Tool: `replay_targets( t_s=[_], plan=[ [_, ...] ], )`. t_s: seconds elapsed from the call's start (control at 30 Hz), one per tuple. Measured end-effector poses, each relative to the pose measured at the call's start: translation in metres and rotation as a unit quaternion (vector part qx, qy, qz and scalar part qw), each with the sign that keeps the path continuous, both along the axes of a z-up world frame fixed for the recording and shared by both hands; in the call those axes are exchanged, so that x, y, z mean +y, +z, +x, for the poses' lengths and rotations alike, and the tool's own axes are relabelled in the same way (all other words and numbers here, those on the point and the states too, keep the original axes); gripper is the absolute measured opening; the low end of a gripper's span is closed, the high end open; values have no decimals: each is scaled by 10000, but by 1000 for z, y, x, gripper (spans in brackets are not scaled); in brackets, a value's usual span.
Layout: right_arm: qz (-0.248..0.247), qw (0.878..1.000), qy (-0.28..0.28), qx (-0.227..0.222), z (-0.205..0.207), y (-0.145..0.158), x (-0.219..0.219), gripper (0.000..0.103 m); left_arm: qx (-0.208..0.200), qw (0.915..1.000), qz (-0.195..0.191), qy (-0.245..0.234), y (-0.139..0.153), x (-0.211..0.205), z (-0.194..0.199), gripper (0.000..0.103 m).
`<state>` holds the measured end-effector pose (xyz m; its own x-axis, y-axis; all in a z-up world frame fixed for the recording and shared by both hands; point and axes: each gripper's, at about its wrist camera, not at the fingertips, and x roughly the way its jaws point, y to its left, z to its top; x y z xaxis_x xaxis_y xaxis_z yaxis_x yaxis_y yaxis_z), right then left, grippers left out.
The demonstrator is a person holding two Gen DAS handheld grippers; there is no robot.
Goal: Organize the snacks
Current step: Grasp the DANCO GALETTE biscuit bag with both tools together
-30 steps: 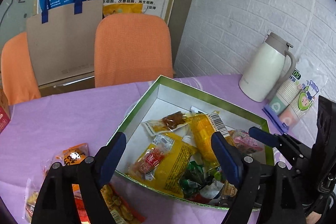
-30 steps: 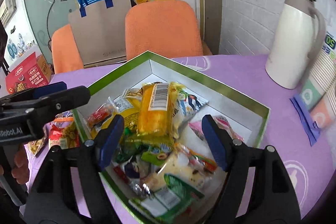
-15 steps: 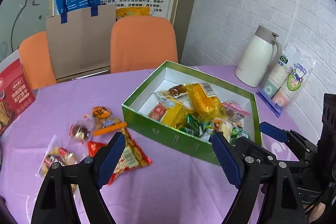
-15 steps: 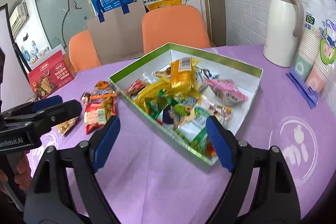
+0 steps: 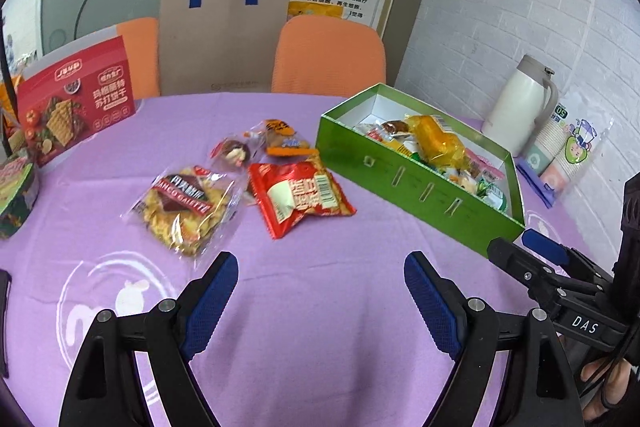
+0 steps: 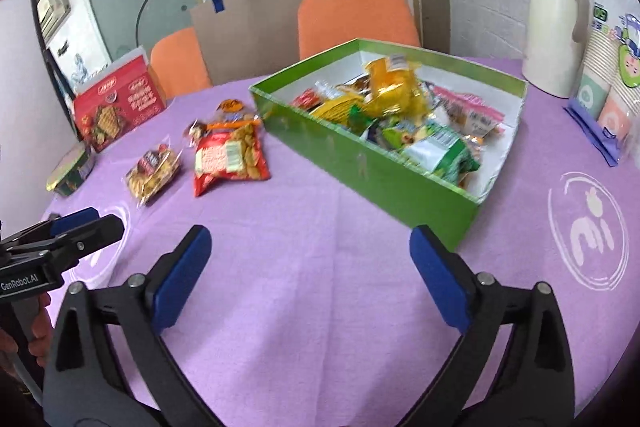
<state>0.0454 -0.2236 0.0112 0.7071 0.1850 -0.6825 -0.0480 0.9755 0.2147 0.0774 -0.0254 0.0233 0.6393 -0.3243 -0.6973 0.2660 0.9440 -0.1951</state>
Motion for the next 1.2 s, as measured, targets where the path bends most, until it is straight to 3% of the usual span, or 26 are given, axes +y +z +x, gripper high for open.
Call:
replay_targets(
  t_s=[0.17,0.27,0.53,0.83,0.97,1.2],
  plan=[
    [-123,9987,495,32,6,-10,39,102,296,9988,-134,377,-31,45,-10,87],
    [-236,9964,816,-1,16,-9,67,102,360,9975,-29,615,-43,67,-13,87],
    [-322,9920,1202,211,46,-14,119,102,189,9976,-287,601,-43,105,-6,87],
    [-33,9907,1297,419,74,-27,147,102,161,9979,-393,491,-36,136,59,87],
    [96,9892,1394,452,90,-29,161,93,507,9951,-748,392,-47,146,97,86],
    [372,9867,1447,645,117,-40,178,80,775,9930,-869,204,-59,153,139,86]
  ],
)
